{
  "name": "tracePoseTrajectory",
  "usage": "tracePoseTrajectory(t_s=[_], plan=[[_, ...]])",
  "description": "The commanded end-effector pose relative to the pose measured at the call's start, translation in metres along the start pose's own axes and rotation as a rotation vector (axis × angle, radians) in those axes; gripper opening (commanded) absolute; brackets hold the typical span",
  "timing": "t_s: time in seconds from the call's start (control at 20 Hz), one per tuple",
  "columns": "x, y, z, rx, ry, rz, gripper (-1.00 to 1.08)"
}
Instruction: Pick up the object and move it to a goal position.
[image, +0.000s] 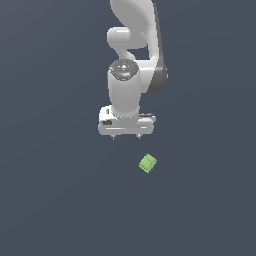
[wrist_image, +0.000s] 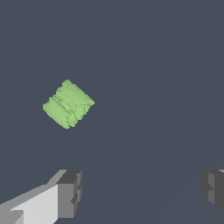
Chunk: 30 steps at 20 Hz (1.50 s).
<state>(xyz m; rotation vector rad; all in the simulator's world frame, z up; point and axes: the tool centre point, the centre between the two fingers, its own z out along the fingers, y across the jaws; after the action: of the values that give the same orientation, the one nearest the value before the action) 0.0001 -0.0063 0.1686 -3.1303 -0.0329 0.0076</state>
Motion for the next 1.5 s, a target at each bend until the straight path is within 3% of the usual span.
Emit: tracePoseTrajectory(t_s=[0.0,0.8,1.45], plan=[[0.000,0.000,0.000,0.000,0.000,0.000,1.00],[0.009,-0.002,0.001,0.005,0.017,0.004,1.00],[0.024,-0.023,0.017,0.005,0.013,0.174,1.00]])
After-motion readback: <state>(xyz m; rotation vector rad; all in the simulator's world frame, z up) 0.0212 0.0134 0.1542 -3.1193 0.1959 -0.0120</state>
